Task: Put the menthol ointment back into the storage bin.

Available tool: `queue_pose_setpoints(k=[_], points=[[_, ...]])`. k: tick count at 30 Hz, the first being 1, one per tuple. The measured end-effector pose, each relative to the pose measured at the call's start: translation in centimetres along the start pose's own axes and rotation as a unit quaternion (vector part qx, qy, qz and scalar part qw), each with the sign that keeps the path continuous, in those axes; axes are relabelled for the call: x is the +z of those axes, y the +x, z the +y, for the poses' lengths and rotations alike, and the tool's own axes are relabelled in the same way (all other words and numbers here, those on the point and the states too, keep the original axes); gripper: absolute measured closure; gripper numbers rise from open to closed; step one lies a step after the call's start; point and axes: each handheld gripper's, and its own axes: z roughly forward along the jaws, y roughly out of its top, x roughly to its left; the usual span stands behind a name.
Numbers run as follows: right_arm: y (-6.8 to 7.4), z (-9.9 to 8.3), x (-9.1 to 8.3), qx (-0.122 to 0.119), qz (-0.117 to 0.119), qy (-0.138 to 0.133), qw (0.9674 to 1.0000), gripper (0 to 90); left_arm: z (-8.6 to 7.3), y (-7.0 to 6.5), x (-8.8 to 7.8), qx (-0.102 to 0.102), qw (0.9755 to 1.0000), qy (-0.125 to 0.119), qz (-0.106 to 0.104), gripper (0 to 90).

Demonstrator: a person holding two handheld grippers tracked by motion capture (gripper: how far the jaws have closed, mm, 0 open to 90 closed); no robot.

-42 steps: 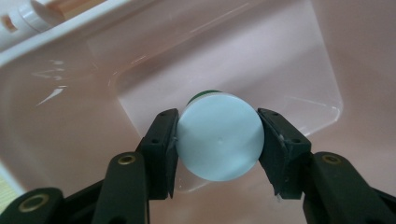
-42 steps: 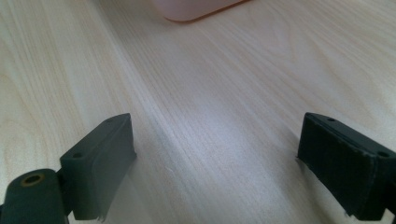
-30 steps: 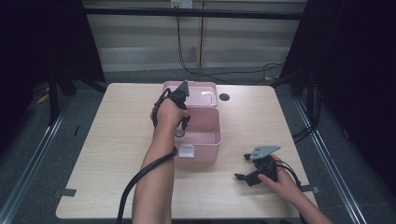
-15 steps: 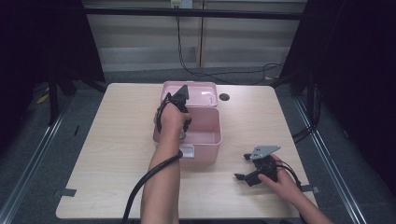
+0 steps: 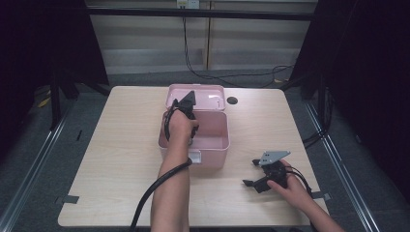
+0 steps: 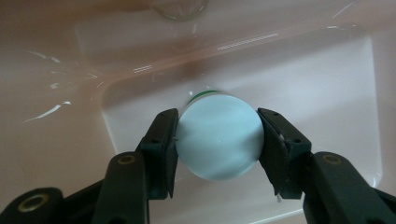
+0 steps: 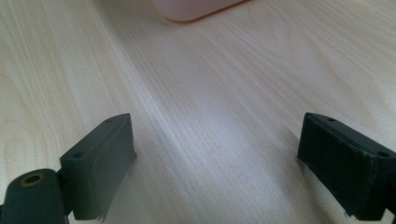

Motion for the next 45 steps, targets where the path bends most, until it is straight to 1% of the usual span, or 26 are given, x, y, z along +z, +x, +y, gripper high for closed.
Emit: queue_pose_setpoints(k=[8, 12, 14, 15, 19, 21, 22, 24, 25, 26, 27, 29, 30, 31, 33, 34, 40, 41, 45], points=[[0.01, 0.00, 0.00, 0.001, 0.000, 0.000, 1.0000, 10.2, 0.00, -0.04, 0.65, -0.005, 0.9998, -0.014, 0.010, 50.5], [0.01, 0.00, 0.00, 0.001, 0.000, 0.000, 1.0000, 10.2, 0.03, -0.20, 0.63, -0.007, 0.9997, -0.020, 0.014, 50.4], [0.02, 0.00, 0.00, 0.001, 0.000, 0.000, 1.0000, 10.2, -0.01, -0.26, 0.65, -0.004, 0.9997, -0.019, 0.015, 50.4], [0.02, -0.01, 0.00, 0.001, 0.000, 0.000, 1.0000, 10.2, -0.02, -0.34, 0.68, -0.007, 0.9996, -0.021, 0.016, 50.4], [0.02, 0.00, 0.00, 0.001, 0.000, 0.000, 1.0000, 10.2, 0.09, -0.49, 0.69, -0.002, 0.9994, -0.029, 0.019, 50.4], [0.03, 0.00, 0.00, 0.002, 0.002, 0.001, 1.0000, 10.2, 0.13, -0.63, 0.76, -0.007, 0.9992, -0.035, 0.020, 50.4], [0.03, 0.00, 0.00, 0.002, 0.002, 0.001, 1.0000, 10.2, 0.16, -0.63, 0.78, -0.004, 0.9992, -0.035, 0.019, 50.4], [0.03, 0.00, 0.00, 0.002, 0.002, 0.001, 1.0000, 10.2, 0.20, -0.73, 0.83, -0.007, 0.9990, -0.039, 0.019, 50.4], [0.03, 0.00, 0.00, 0.002, 0.002, 0.001, 1.0000, 10.2, 0.25, -0.79, 0.80, -0.005, 0.9988, -0.044, 0.022, 50.4], [0.03, 0.00, 0.00, 0.002, 0.002, 0.001, 1.0000, 10.2, 0.25, -0.79, 0.80, -0.005, 0.9988, -0.044, 0.022, 50.4], [0.03, 0.00, 0.00, 0.002, 0.002, 0.001, 1.0000, 10.2, 0.31, -0.76, 0.70, 0.001, 0.9986, -0.048, 0.024, 50.4], [0.03, 0.00, 0.00, 0.002, 0.002, 0.001, 1.0000, 10.2, 0.31, -0.81, 0.68, -0.002, 0.9984, -0.051, 0.024, 50.4], [0.03, 0.00, 0.00, 0.002, 0.002, 0.001, 1.0000, 10.2, 0.33, -0.80, 0.67, 0.004, 0.9986, -0.048, 0.022, 50.4], [0.02, 0.00, 0.00, 0.001, 0.000, 0.000, 1.0000, 10.2, 0.33, -0.82, 0.75, 0.004, 0.9986, -0.049, 0.021, 50.3], [0.04, 0.00, -0.01, 0.003, 0.002, 0.001, 1.0000, 10.2, 0.36, -0.92, 0.82, -0.001, 0.9982, -0.056, 0.021, 50.0], [0.03, 0.00, 0.00, 0.002, 0.002, 0.001, 1.0000, 10.2, 0.44, -0.90, 0.75, 0.006, 0.9979, -0.060, 0.023, 50.0], [0.03, 0.00, 0.00, 0.002, 0.002, 0.001, 1.0000, 10.1, 0.45, -0.85, 0.76, 0.008, 0.9981, -0.058, 0.021, 49.1], [0.03, 0.00, 0.00, 0.002, 0.002, 0.001, 1.0000, 10.2, 0.47, -0.87, 0.76, 0.003, 0.9980, -0.060, 0.019, 47.9], [0.03, 0.00, 0.00, 0.002, 0.002, 0.001, 1.0000, 10.2, 0.49, -0.87, 0.64, 0.001, 0.9980, -0.060, 0.018, 44.9]])
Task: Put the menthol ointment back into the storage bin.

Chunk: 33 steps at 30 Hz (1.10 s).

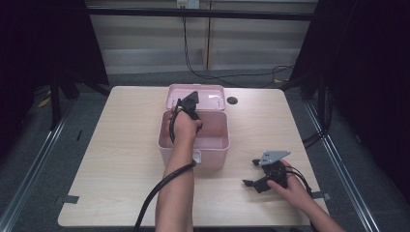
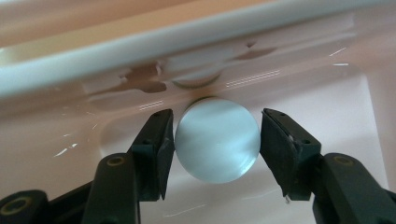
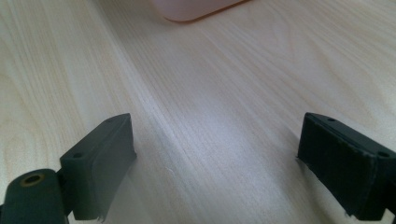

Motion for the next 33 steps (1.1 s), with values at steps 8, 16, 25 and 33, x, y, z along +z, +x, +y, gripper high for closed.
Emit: queue_pose_setpoints(k=[8, 16, 25, 33], points=[[0.0, 0.0, 0.0, -0.002, -0.002, -0.001, 1.0000, 10.2, 0.1, -0.1, -0.1, -0.005, 0.9999, 0.013, -0.005, 40.3], [0.0, 0.0, 0.0, -0.002, -0.002, -0.001, 1.0000, 10.2, 0.0, 0.1, -1.1, -0.008, 0.9995, 0.029, -0.013, 36.9], [0.0, 0.0, 0.0, -0.002, -0.001, -0.001, 1.0000, 10.2, -0.2, 0.4, -2.4, -0.006, 0.9993, 0.032, -0.020, 30.9], [0.0, 0.0, 0.0, -0.002, 0.000, -0.001, 1.0000, 10.2, -0.6, 0.7, -3.8, 0.008, 0.9990, 0.035, -0.028, 26.5]])
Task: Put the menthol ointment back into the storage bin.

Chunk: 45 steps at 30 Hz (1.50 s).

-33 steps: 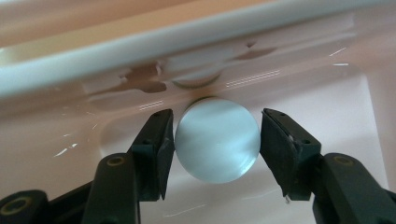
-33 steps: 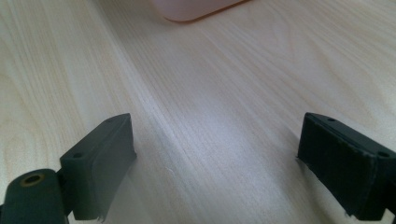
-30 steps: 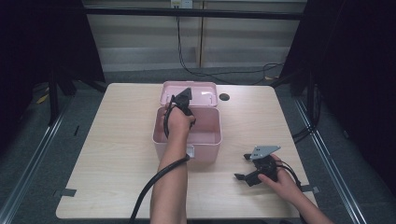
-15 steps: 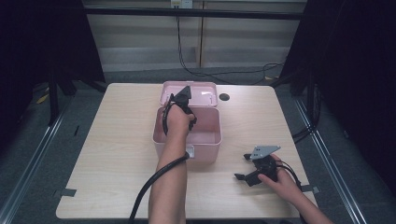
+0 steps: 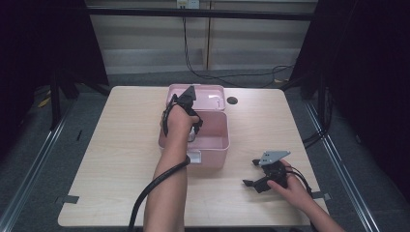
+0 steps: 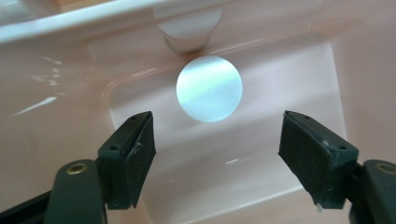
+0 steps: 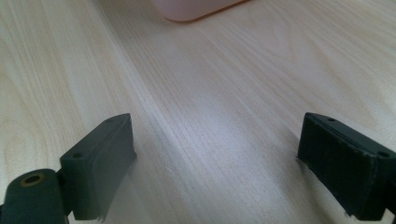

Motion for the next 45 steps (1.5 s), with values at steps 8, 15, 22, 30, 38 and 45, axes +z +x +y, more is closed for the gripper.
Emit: queue_pose_setpoints(k=[8, 15, 22, 30, 38, 45], points=[[0.0, 0.0, 0.0, 0.000, 0.000, 0.000, 1.0000, 10.2, -0.8, 0.5, -1.7, 0.007, 0.9999, -0.004, -0.012, 26.0], [0.0, 0.0, 0.0, 0.001, 0.001, 0.000, 1.0000, 10.2, -1.4, 1.1, -2.8, 0.013, 0.9998, -0.002, -0.018, 25.6], [0.0, 0.0, 0.0, 0.001, 0.001, 0.000, 1.0000, 10.2, -2.0, 1.3, -4.3, 0.021, 0.9994, -0.007, -0.025, 25.6], [0.0, 0.0, 0.0, 0.001, 0.001, 0.002, 1.0000, 10.2, -2.6, 1.5, -6.2, 0.026, 0.9991, -0.010, -0.031, 25.6], [0.0, 0.0, 0.0, 0.001, 0.001, 0.002, 1.0000, 10.2, -3.3, 2.4, -7.9, 0.031, 0.9990, -0.012, -0.031, 25.4], [0.0, 0.0, 0.0, 0.001, 0.001, 0.002, 1.0000, 10.2, -3.9, 3.2, -8.6, 0.029, 0.9991, -0.007, -0.031, 23.5]])
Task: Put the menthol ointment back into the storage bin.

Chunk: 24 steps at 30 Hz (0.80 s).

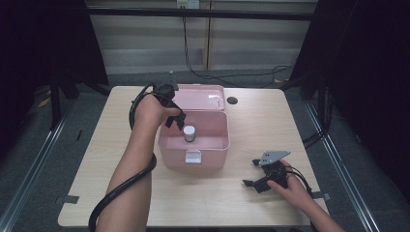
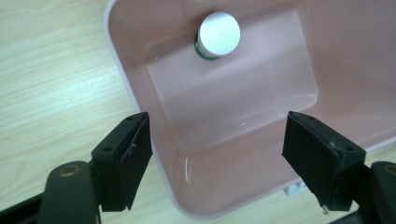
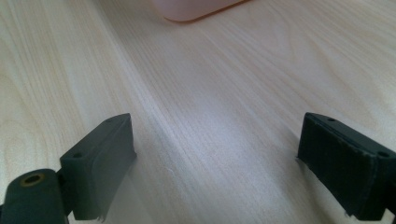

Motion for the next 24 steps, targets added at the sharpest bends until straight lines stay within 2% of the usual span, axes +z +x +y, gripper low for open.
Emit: queue_pose_setpoints(k=[12, 16, 24], points=[[0.0, 0.0, 0.0, 0.000, 0.000, 0.000, 1.0000, 10.2, -1.3, 1.7, -1.8, -0.006, 0.9999, -0.004, 0.013, 21.5], [0.0, 0.0, 0.0, 0.000, 0.000, 0.000, 1.0000, 10.2, -1.7, 2.1, -2.2, -0.012, 0.9998, -0.009, 0.013, 20.5], [0.0, 0.0, 0.0, 0.000, 0.000, 0.000, 1.0000, 10.2, -3.0, 3.4, -2.8, -0.011, 0.9998, -0.011, 0.014, 19.1]])
